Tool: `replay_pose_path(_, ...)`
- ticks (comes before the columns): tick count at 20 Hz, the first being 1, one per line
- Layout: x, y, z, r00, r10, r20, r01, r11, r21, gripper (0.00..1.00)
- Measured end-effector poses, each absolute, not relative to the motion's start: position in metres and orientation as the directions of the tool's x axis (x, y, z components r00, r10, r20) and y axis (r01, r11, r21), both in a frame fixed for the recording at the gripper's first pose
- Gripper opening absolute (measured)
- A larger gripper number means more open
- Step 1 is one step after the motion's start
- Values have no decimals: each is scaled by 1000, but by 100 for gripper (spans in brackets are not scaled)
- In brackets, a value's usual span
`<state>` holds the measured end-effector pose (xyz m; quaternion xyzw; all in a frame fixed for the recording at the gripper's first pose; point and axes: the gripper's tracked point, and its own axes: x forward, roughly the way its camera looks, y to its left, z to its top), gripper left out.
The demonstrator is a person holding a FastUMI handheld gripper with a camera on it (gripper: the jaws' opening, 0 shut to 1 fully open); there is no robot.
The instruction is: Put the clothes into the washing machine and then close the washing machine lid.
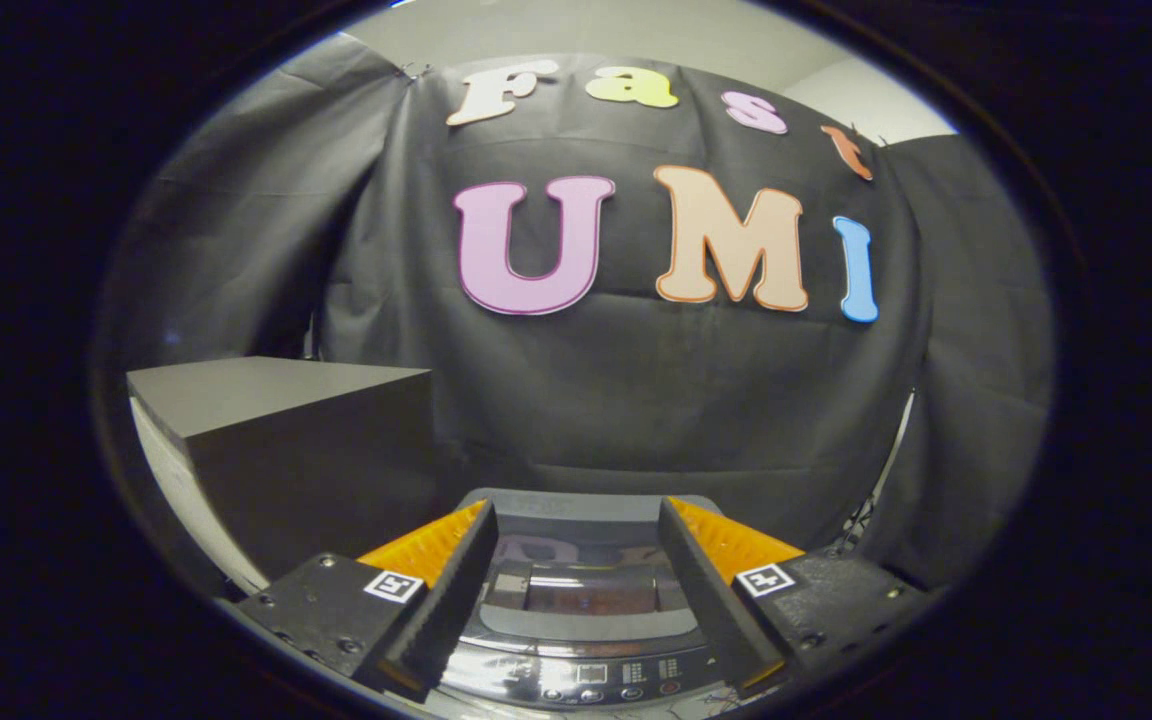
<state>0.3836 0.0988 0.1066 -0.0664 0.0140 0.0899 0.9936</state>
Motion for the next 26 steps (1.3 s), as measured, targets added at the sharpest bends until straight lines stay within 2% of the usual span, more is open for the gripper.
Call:
replay_pose_path(3,373,95,104,979,193,-60,-201,962,-184,97)
replay_pose_path(7,361,104,105,976,217,-36,-219,970,-101,97)
replay_pose_path(10,352,109,108,980,200,-9,-200,979,-25,96)
replay_pose_path(17,341,95,110,983,179,42,-177,983,-53,96)
replay_pose_path(21,329,90,102,983,182,8,-181,981,-74,96)
replay_pose_path(26,324,86,108,988,147,56,-144,988,-56,97)
